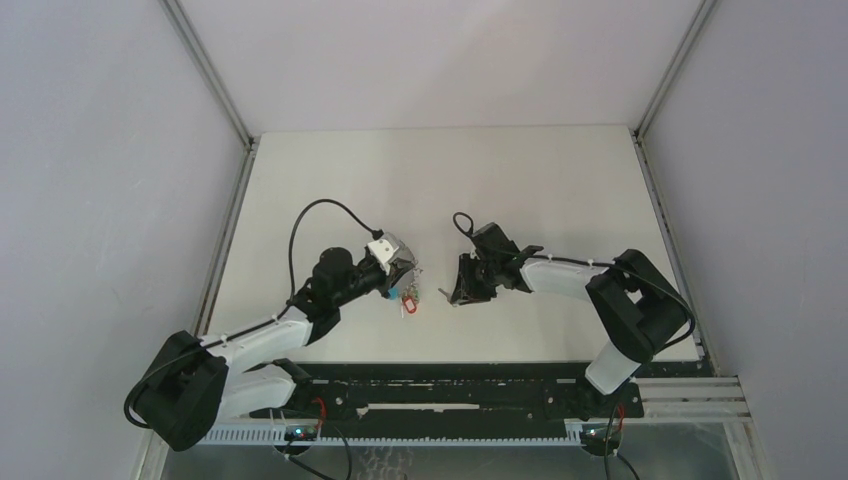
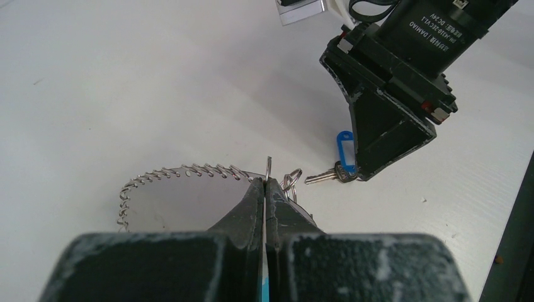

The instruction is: Put the keys on the keyring

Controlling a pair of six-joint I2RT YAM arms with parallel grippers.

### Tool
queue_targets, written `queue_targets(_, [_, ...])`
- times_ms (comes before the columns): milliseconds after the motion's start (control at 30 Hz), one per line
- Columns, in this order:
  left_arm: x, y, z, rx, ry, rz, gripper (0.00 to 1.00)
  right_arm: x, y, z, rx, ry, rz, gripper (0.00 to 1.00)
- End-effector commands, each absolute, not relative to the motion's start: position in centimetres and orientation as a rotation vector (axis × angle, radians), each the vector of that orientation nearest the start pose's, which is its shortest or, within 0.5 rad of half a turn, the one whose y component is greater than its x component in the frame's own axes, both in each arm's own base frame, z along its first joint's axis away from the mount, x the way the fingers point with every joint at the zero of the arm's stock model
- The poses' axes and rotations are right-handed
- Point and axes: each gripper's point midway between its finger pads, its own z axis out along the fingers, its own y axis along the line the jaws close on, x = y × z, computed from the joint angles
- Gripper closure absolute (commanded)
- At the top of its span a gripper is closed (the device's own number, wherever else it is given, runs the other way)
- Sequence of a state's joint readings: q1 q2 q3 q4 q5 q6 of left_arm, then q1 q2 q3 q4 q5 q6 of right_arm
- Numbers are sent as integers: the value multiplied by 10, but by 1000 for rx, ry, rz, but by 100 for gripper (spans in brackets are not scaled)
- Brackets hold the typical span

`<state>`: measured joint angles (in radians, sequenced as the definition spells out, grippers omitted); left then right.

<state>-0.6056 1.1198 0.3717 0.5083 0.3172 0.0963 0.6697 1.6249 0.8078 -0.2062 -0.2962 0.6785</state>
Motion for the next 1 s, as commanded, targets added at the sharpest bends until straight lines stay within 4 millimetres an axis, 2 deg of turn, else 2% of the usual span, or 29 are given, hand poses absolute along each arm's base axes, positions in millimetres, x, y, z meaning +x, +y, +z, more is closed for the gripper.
queue_targets(0, [263,-242,149,815,1567,-644,100,231,283,28,-51,2739,859,73])
queue_targets(67, [264,-242,150,816,1564,-645,100,228,282,26,-44,2753,854,77])
queue_targets(633, [264,-243,149,817,1571,-648,100,219,278,19,-11,2773,798,78])
queue_targets(733, [264,-244,149,817,1571,-650,100,219,277,18,-18,2772,786,86])
queue_targets(933, [264,-244,148,817,1574,-650,100,220,276,16,-21,2772,767,87])
queue_targets(967, [264,-244,148,818,1573,-651,100,220,277,16,-27,2770,766,90])
